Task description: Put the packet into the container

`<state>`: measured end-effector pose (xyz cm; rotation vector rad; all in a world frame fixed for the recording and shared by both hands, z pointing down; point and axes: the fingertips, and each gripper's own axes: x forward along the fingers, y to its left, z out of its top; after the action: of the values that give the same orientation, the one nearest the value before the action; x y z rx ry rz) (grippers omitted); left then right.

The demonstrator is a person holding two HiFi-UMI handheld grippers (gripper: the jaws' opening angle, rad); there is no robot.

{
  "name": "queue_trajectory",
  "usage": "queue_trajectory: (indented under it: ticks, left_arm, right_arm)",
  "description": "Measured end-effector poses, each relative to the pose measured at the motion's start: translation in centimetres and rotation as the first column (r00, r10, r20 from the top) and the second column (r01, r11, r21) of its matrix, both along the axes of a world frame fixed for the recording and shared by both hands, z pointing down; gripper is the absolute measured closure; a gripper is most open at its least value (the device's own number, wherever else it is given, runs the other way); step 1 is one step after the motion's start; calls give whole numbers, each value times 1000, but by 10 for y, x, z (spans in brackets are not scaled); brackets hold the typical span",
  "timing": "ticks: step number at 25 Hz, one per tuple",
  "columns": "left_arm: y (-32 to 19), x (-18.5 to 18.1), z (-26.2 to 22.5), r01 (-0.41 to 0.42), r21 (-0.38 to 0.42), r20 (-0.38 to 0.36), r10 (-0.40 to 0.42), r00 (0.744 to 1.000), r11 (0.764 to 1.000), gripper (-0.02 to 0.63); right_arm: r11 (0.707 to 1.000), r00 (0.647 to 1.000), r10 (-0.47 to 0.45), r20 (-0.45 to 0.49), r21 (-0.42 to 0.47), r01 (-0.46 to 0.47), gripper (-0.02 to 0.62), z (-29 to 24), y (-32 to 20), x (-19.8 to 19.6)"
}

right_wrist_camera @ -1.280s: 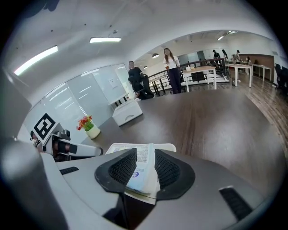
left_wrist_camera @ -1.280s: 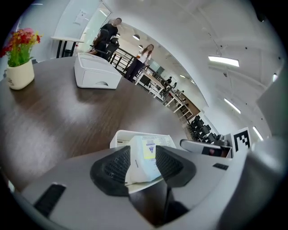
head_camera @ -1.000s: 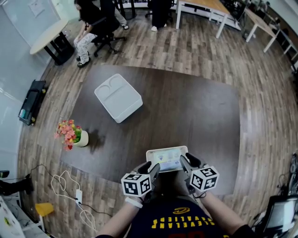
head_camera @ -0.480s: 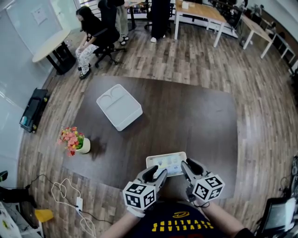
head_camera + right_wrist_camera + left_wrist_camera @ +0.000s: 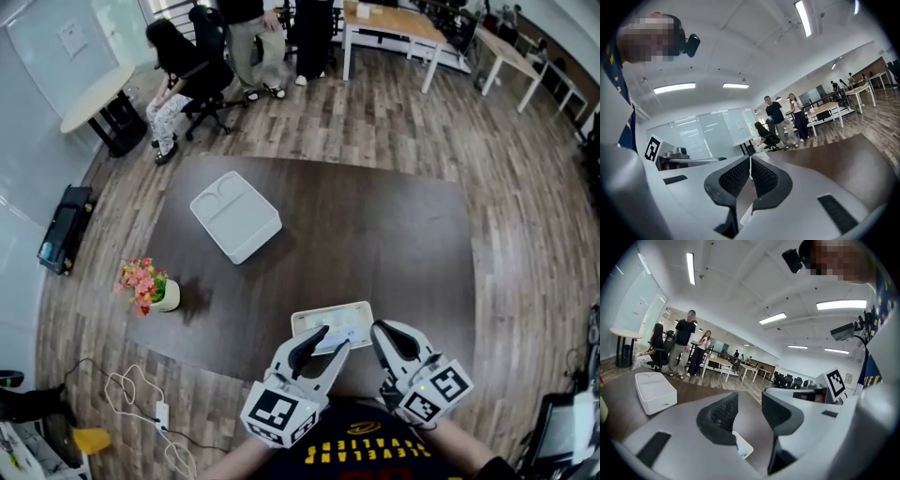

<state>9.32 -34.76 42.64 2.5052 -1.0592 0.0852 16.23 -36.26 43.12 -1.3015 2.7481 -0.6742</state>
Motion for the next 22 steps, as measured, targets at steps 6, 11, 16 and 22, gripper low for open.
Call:
queue_trajectory:
  ticks: [6,11,16,22]
  left_arm:
    - [9,1,-17,-22,33,-96,25,995,999,541]
    - [10,0,-21,-22,70,-68,27,997,997,588]
    - [12,5,-25,-42,103,-57,48,997,994,589]
    - [11,6,-26,-32,103,-58,38,998,994,589]
  right_arm:
    - [999,1000,-13,23,33,13,584,-13,10,-2]
    - [995,1000,9,-13,101,-8,584,-24,9,-1]
    - [989,1000,6,-28,148,-2,584,-31,10,-2]
    - [983,999,-3,-41,181,11,584,-36,12,0]
